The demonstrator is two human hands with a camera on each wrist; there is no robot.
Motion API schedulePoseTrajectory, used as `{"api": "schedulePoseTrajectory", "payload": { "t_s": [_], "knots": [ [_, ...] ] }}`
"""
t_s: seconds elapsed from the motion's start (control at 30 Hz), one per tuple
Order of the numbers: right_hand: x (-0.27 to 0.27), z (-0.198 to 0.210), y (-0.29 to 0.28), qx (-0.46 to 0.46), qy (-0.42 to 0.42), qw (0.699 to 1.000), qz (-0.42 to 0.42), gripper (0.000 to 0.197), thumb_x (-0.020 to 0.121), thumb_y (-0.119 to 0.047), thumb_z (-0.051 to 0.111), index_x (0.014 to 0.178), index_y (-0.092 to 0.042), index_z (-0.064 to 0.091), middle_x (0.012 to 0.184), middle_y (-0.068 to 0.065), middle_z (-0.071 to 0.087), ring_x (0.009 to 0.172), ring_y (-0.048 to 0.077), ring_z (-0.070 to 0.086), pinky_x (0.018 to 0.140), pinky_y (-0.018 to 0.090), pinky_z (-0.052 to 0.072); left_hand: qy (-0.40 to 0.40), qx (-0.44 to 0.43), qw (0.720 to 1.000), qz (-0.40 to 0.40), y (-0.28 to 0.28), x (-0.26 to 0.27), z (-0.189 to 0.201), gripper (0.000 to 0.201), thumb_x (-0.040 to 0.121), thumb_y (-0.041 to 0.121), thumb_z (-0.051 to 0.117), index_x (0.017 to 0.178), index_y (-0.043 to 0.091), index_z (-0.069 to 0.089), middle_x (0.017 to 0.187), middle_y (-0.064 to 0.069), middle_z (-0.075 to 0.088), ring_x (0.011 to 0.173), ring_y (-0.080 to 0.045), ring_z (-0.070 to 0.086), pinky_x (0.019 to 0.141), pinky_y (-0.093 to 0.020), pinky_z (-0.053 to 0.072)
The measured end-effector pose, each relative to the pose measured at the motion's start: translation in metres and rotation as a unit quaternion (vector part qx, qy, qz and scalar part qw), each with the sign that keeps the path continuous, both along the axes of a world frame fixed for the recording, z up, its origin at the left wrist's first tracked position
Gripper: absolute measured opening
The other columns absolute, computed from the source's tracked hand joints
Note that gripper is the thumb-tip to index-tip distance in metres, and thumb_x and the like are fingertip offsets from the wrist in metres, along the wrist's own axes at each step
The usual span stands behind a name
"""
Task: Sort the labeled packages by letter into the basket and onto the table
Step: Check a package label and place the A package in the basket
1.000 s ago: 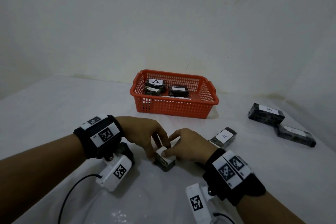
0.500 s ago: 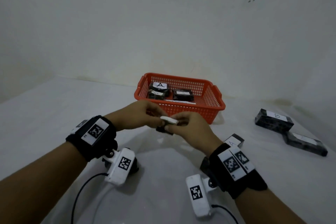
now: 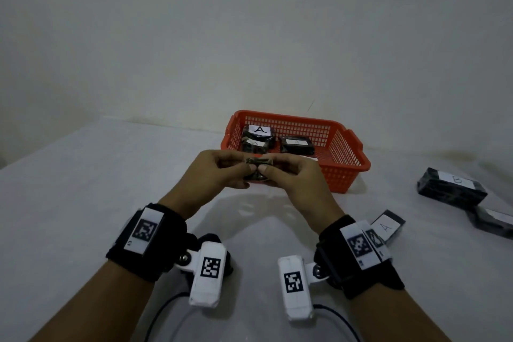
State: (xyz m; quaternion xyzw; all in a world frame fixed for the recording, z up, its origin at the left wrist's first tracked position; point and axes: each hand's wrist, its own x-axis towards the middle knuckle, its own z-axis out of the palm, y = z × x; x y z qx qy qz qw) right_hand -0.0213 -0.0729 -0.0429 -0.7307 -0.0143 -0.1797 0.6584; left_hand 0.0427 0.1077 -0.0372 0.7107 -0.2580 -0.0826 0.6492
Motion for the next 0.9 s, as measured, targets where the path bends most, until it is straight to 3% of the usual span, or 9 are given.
{"api": "schedulePoseTrajectory", "payload": {
  "t_s": [0.2,0.33,0.5,0.67,0.77,0.9],
  "knots": [
    [0.000,-0.014,-0.001,0.018,-0.008,1.000,0.010,0.023,0.092,-0.006,0.074,0.115,-0.006,0.076,0.108,0.010,0.080,0.102,0.020,0.077,0.085,0.030,0.063,0.009,-0.031,0.999,0.022,0.001,-0.005,-0.008,0.020,0.094,0.006,0.066,0.112,0.005,0.075,0.101,-0.010,0.079,0.094,-0.022,0.077,0.082,-0.036,0.064],
    [-0.005,-0.018,-0.004,0.028,-0.008,0.999,0.018,0.025,0.092,-0.007,0.073,0.118,-0.006,0.075,0.108,0.007,0.080,0.102,0.019,0.077,0.086,0.030,0.063,0.032,-0.036,0.999,-0.009,0.001,-0.008,-0.010,0.023,0.095,0.007,0.065,0.117,0.007,0.072,0.105,-0.009,0.079,0.099,-0.022,0.076,0.083,-0.035,0.063],
    [-0.009,-0.019,-0.006,0.036,-0.012,0.999,0.019,0.033,0.090,-0.004,0.075,0.123,-0.007,0.072,0.112,0.010,0.079,0.104,0.022,0.076,0.085,0.032,0.063,0.005,-0.030,1.000,-0.007,0.000,-0.011,-0.007,0.028,0.091,-0.001,0.068,0.117,0.008,0.073,0.104,-0.010,0.079,0.098,-0.025,0.076,0.087,-0.034,0.062],
    [-0.013,-0.016,-0.005,0.093,0.048,0.993,0.059,0.046,0.086,-0.037,0.073,0.125,-0.012,0.072,0.113,0.007,0.079,0.099,0.024,0.077,0.080,0.030,0.062,-0.052,-0.002,0.999,0.013,-0.001,-0.018,-0.003,0.040,0.083,0.004,0.078,0.120,0.018,0.070,0.113,0.003,0.077,0.109,-0.014,0.072,0.097,-0.039,0.058],
    [-0.015,-0.015,-0.003,0.106,0.039,0.992,0.052,0.032,0.095,-0.026,0.069,0.122,-0.008,0.073,0.109,0.008,0.080,0.096,0.023,0.078,0.077,0.028,0.062,-0.060,0.019,0.998,0.001,0.000,-0.020,-0.002,0.048,0.081,-0.001,0.078,0.122,0.022,0.070,0.116,0.006,0.075,0.113,-0.015,0.069,0.097,-0.041,0.058],
    [-0.016,-0.016,-0.003,0.071,-0.018,0.997,0.020,0.025,0.095,-0.012,0.071,0.119,-0.004,0.074,0.109,0.009,0.080,0.100,0.022,0.078,0.084,0.032,0.063,-0.017,-0.005,0.999,-0.038,-0.003,-0.026,0.000,0.043,0.090,0.007,0.070,0.130,0.023,0.066,0.117,0.003,0.075,0.108,-0.016,0.073,0.089,-0.033,0.061]
  ]
}}
